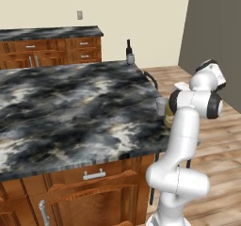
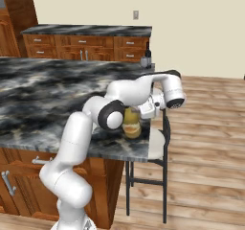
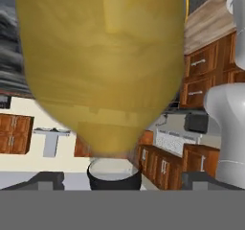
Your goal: There is a wine glass and glass cup on the dining counter. Place the wine bottle next to the wine glass and the juice bottle next to the glass cup.
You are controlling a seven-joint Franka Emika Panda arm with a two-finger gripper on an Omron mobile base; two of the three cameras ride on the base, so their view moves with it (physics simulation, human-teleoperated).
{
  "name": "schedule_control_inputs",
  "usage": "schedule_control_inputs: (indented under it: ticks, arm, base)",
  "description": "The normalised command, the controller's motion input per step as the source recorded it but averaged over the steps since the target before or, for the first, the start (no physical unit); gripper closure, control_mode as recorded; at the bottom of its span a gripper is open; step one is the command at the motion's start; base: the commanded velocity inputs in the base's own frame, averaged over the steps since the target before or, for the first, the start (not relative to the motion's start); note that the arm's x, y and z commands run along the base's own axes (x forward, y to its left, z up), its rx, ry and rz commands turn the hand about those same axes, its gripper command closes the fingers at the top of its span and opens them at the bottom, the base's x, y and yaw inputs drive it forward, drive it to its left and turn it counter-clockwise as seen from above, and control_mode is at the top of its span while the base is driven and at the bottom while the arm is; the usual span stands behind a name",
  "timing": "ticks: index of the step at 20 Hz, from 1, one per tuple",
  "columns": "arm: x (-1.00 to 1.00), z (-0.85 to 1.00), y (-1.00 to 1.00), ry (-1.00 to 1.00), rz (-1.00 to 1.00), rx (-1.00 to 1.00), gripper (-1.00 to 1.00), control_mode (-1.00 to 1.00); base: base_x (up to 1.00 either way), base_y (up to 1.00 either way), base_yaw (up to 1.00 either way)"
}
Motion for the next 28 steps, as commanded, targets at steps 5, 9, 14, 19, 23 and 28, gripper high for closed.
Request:
schedule_control_inputs:
  ticks: [5, 9, 14, 19, 23, 28]
  arm:
    - [0.00, 0.38, -0.29, 0.00, 0.00, 0.00, -1.00, -1.00]
    - [-0.01, 0.54, -0.24, 0.00, 0.00, 0.00, -1.00, -1.00]
    - [-0.80, 0.57, 0.45, -0.19, 0.04, -0.18, -1.00, -1.00]
    - [-1.00, 0.68, 0.55, -0.32, 0.05, -0.32, -1.00, -1.00]
    - [-1.00, 0.22, 0.98, -0.33, 0.09, -0.46, -1.00, -1.00]
    - [-1.00, 0.00, 1.00, -0.27, 0.13, -0.48, -1.00, -1.00]
  base:
    - [0.00, 0.00, 0.00]
    - [0.00, 0.00, 0.00]
    - [0.00, 0.00, 0.00]
    - [0.00, 0.00, 0.00]
    - [0.00, 0.00, 0.00]
    - [0.00, 0.00, 0.00]
